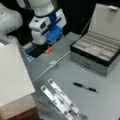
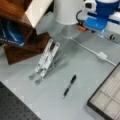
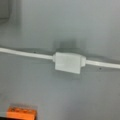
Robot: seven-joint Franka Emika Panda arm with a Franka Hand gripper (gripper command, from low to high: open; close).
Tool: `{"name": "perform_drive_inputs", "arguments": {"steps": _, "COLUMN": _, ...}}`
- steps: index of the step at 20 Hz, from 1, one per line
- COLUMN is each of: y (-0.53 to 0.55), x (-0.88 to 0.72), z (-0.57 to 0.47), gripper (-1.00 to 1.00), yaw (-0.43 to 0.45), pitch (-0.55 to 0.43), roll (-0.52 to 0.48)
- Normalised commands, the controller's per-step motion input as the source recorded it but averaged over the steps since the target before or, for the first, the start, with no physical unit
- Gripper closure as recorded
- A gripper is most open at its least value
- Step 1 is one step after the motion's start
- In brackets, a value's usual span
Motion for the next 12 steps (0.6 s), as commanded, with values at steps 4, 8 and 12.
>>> {"name": "perform_drive_inputs", "arguments": {"steps": 4, "y": -0.14, "x": 0.51, "z": 0.39, "gripper": -1.00, "yaw": 0.035, "pitch": 0.346, "roll": -0.210}}
{"name": "perform_drive_inputs", "arguments": {"steps": 8, "y": -0.14, "x": 0.39, "z": 0.38, "gripper": -1.00, "yaw": 0.039, "pitch": 0.351, "roll": -0.166}}
{"name": "perform_drive_inputs", "arguments": {"steps": 12, "y": -0.18, "x": 0.32, "z": 0.31, "gripper": -1.00, "yaw": 0.015, "pitch": 0.350, "roll": -0.088}}
